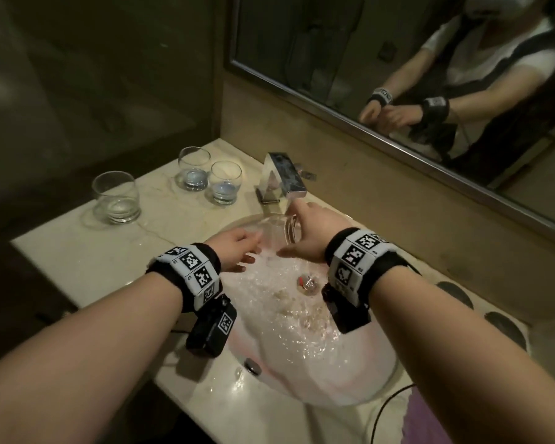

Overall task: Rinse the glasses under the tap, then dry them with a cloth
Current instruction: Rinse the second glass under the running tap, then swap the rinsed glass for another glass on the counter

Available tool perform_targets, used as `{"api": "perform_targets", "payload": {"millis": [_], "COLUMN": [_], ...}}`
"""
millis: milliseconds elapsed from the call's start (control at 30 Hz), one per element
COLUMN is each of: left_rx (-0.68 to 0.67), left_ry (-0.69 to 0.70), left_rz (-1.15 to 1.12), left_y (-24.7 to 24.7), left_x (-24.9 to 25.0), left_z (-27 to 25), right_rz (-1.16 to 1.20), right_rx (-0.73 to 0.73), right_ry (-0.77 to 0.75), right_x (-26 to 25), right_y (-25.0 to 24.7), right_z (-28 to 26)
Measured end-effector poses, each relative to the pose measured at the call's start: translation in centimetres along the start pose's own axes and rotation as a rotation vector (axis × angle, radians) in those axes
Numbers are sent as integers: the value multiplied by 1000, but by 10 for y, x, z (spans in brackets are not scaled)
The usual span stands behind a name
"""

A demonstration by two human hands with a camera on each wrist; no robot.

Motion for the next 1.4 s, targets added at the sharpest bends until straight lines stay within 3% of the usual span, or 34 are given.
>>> {"api": "perform_targets", "payload": {"millis": [100,267,333,400,467,600,867,1033,1233,1400], "left_rx": [-44,23,151,323,458,549,499,464,407,397], "left_ry": [-3,105,175,246,223,165,196,224,217,200], "left_rz": [-223,-201,-1,342,655,951,1153,1149,1156,1191], "left_y": [-16,-55,-73,-87,-100,-126,-150,-159,-163,-162], "left_x": [3,12,18,24,23,17,16,15,18,20], "left_z": [-18,-37,-40,-40,-35,-12,24,38,51,54], "right_rz": [292,659,732,762,780,807,899,943,1060,1007], "right_rx": [198,339,311,240,205,228,331,295,361,438], "right_ry": [37,53,47,41,66,202,385,461,469,413], "right_x": [-8,-28,-38,-44,-41,-19,13,24,20,25], "right_y": [10,35,44,54,62,71,73,82,94,96], "right_z": [5,24,37,53,68,92,158,193,217,220]}}
Point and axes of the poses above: each hand's wrist, its own z-axis towards the middle knuckle, its own y-axis out of the palm, x = y × z, the point moved 6 cm from there along z, towards the middle knuckle, and after that the axes turned 15 degrees about -y, right-handed, at the moved point
